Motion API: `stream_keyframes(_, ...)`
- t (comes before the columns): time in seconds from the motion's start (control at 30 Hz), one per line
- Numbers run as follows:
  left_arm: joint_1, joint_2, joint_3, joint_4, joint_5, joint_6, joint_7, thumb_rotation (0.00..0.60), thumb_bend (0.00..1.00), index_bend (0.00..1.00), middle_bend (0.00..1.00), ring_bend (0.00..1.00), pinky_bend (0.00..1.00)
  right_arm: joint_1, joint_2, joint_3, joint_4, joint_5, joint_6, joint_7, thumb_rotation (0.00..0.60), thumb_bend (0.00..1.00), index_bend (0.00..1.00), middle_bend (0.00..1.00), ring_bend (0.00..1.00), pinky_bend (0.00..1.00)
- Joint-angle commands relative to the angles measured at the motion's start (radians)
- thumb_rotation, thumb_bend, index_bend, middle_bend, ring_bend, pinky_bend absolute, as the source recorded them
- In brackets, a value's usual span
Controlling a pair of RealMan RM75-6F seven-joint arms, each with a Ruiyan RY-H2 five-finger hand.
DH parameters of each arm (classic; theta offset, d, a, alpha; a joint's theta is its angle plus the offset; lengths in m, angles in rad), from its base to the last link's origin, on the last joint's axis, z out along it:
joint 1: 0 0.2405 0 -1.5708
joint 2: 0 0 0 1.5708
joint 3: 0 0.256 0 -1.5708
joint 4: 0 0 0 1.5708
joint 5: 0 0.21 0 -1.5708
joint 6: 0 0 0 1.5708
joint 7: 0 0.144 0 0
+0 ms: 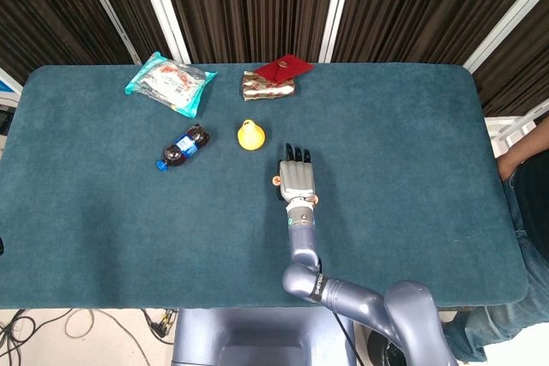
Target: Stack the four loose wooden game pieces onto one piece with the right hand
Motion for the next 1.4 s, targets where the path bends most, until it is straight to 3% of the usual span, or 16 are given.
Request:
stream_keyframes(0.03, 0.0, 0.0, 0.0, 0.0, 0.0, 0.0, 0.0, 0.6, 0.63, 0.06, 0.0, 0.0, 0.0, 0.002, -0.006, 0.006, 0.011, -0.003, -0.004, 0.002, 0.6, 0.4, 0.46, 0.0, 0.0, 0.0)
stream_keyframes(1.07, -0.001, 0.001, -0.002, 0.003, -0.005, -0.002, 0.0, 0.6, 0.63, 0.06, 0.0, 0.0, 0.0, 0.003, -0.044, 0.042, 0.081, -0.028, -0.039, 0.009, 0.6, 0.4, 0.51, 0.0, 0.0, 0.0)
stream_keyframes(1.4, -0.001, 0.001, -0.001, 0.005, -0.005, -0.002, -0.004, 0.6, 0.63, 0.06, 0.0, 0.0, 0.0, -0.011, -0.019, 0.041, 0.032, -0.065, -0.019, 0.021, 0.6, 0.4, 0.53, 0.0, 0.0, 0.0)
